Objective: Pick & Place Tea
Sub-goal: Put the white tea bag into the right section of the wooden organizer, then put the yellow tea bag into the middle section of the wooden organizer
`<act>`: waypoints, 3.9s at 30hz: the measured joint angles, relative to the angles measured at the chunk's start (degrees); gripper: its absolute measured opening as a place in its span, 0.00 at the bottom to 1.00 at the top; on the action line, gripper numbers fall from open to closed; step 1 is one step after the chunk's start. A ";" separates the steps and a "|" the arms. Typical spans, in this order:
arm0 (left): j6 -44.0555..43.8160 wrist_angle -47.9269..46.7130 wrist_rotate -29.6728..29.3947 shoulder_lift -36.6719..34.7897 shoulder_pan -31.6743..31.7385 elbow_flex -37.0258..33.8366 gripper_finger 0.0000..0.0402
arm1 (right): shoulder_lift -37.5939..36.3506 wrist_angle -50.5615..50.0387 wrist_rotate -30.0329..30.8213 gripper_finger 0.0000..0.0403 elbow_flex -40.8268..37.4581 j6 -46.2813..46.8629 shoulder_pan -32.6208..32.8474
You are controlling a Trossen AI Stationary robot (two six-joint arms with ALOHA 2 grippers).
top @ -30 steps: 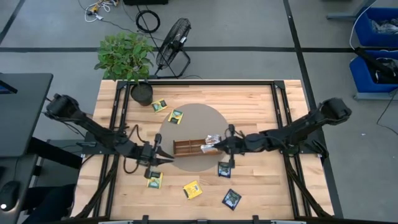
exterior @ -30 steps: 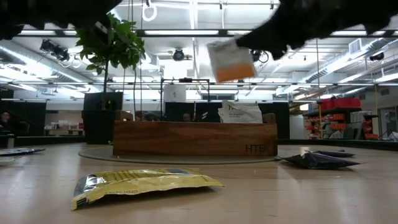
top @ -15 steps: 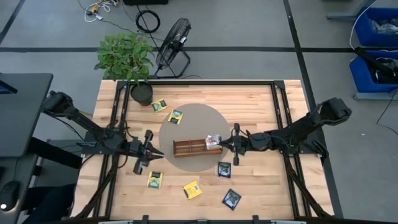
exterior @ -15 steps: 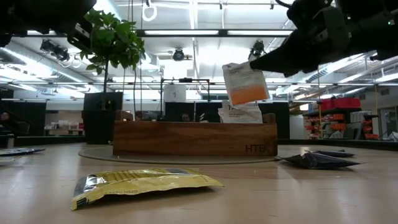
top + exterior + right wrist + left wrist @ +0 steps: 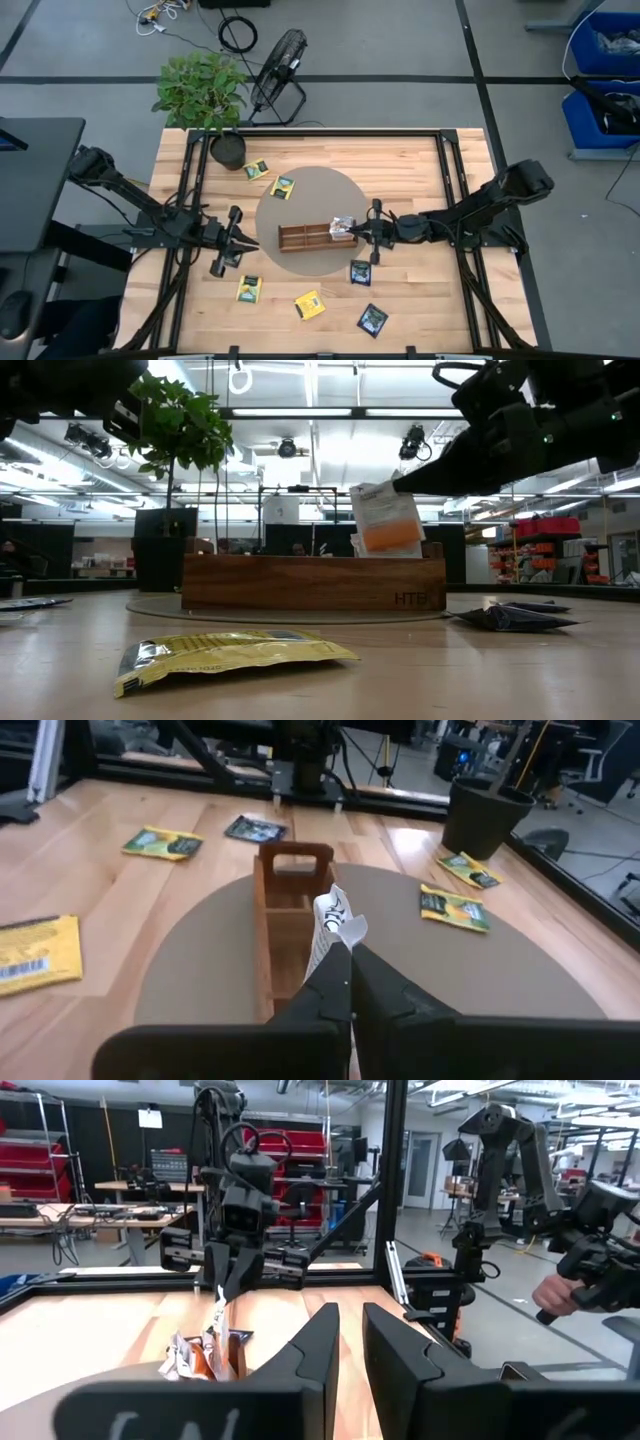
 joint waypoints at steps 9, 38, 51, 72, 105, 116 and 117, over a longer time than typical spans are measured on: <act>-0.02 0.20 0.02 -0.13 0.00 0.00 0.13 | 1.50 -0.65 2.27 0.00 0.01 0.37 -0.13; -0.07 0.94 -0.85 -0.13 0.04 0.00 0.13 | 7.40 1.40 1.18 0.12 0.01 0.58 0.40; 0.22 0.36 -0.85 -0.13 0.05 0.02 0.13 | 6.49 0.37 2.35 0.33 3.90 -4.06 0.94; 1.24 -0.77 -0.83 -0.11 0.07 0.04 0.13 | -0.81 -63.36 -8.75 0.31 29.47 6.95 -2.50; 1.75 -2.05 -1.49 -0.11 0.07 0.04 0.13 | -1.25 -63.71 -7.28 0.08 29.78 2.20 -2.55; -1.08 -3.45 -2.25 -0.09 0.07 0.04 0.13 | -4.88 -58.35 -5.22 0.24 29.60 3.53 -0.66; -1.11 -3.58 -2.25 -0.09 0.07 0.04 0.13 | -4.88 -56.18 -5.21 0.25 29.16 3.62 -0.41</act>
